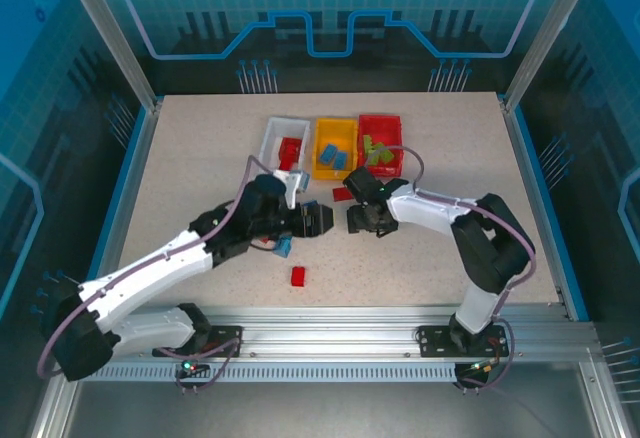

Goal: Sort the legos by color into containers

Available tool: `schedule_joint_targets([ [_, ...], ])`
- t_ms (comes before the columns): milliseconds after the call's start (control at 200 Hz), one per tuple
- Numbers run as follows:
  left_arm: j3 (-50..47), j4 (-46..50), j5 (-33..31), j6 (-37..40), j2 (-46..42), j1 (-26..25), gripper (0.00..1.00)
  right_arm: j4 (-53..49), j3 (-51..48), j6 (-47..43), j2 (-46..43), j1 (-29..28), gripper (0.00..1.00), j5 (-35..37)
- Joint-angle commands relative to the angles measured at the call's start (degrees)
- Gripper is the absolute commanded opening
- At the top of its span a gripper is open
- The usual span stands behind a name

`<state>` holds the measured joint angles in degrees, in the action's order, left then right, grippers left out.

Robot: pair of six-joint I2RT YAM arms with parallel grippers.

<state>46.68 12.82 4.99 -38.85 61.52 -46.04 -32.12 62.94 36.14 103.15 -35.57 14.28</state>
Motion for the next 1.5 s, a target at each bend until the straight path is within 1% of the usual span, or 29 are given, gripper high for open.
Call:
schedule_joint_targets([
  [0, -2.47, -4.70, -2.80, -3.51, -3.51, -2.02, 0.70, -0.50, 3.50, -2.25, 2.91, 1.51, 0.66, -2.48],
  [130, -3.59, -3.51, -3.95, -3.61, -4.87, -2.47, 0.70, -0.45, 4.86, -2.57, 4.51, 1.65, 0.54, -2.29],
  [240, -3.13, -3.24, -4.11, -3.19, -4.75, -2.47, 0.70, -0.75, 5.59, -2.40, 4.87, 1.65, 0.39, -2.48],
  [365, -1.79, -2.98, -4.11, -2.50, -3.85, -2.43, 0.70, -1.52, 5.11, -1.63, 3.02, 0.89, 0.25, -2.81],
  [420, -1.09, -2.70, -4.09, -2.22, -3.45, -2.47, 0.70, -2.32, 4.71, -1.13, 1.30, 0.02, 0.22, -2.04],
  [515, 0.15, -2.84, -4.09, -1.95, -2.66, -2.47, 0.70, -4.17, 4.17, 0.01, -2.61, -1.02, 0.19, -0.73],
  [615, 2.20, -2.89, -4.44, -1.30, -0.93, -2.47, 0.71, -5.90, 4.74, 0.29, -6.79, -0.78, 0.18, 0.52],
  [680, 3.95, -2.87, -4.45, -0.63, 0.61, -2.47, 0.71, -7.23, 6.51, -0.39, -7.70, -0.05, 0.19, 0.95],
  [715, 4.74, -2.94, -4.39, -0.40, 1.40, -2.51, 0.71, -8.04, 7.56, -0.97, -7.54, 0.42, 0.21, 1.09],
  [820, 6.36, -2.66, -3.86, 0.26, 2.65, -2.45, 0.71, -10.35, 8.68, -1.73, -7.39, 0.60, 0.42, 2.39],
  [870, 6.35, -2.15, -3.77, 0.27, 2.65, -2.47, 0.71, -10.75, 7.16, -1.32, -8.31, 0.23, 0.51, 2.26],
  [950, 5.15, -2.05, -3.05, -0.32, 1.66, -2.47, 0.71, -11.06, 3.31, -0.06, -10.49, -1.83, 0.64, 1.81],
  [985, 4.24, -2.18, -2.45, -0.63, 0.99, -2.47, 0.71, -10.79, 1.20, 0.39, -11.34, -3.18, 0.69, 0.98],
  [1121, 0.73, -2.76, 0.68, -2.47, -1.49, -2.52, 0.71, -11.68, -2.60, 1.22, -11.13, -6.36, 0.78, 0.53],
  [1226, -1.24, -2.03, 2.42, -3.90, -3.56, -2.54, 0.71, -10.38, -3.88, 0.45, -8.60, -6.64, 0.79, -1.65],
  [1296, -2.49, -1.26, 2.56, -4.84, -5.21, -2.56, 0.71, -9.65, -3.58, -0.01, -6.77, -7.01, 0.75, -2.41],
  [1366, -4.00, -0.99, 2.48, -5.65, -6.71, -2.56, 0.71, -9.61, -3.14, 0.14, -5.43, -7.40, 0.72, -1.49],
  [1496, -6.12, -1.21, 2.13, -7.16, -8.76, -2.58, 0.71, -9.61, -2.64, 0.24, -2.77, -7.26, 0.62, -0.18],
])
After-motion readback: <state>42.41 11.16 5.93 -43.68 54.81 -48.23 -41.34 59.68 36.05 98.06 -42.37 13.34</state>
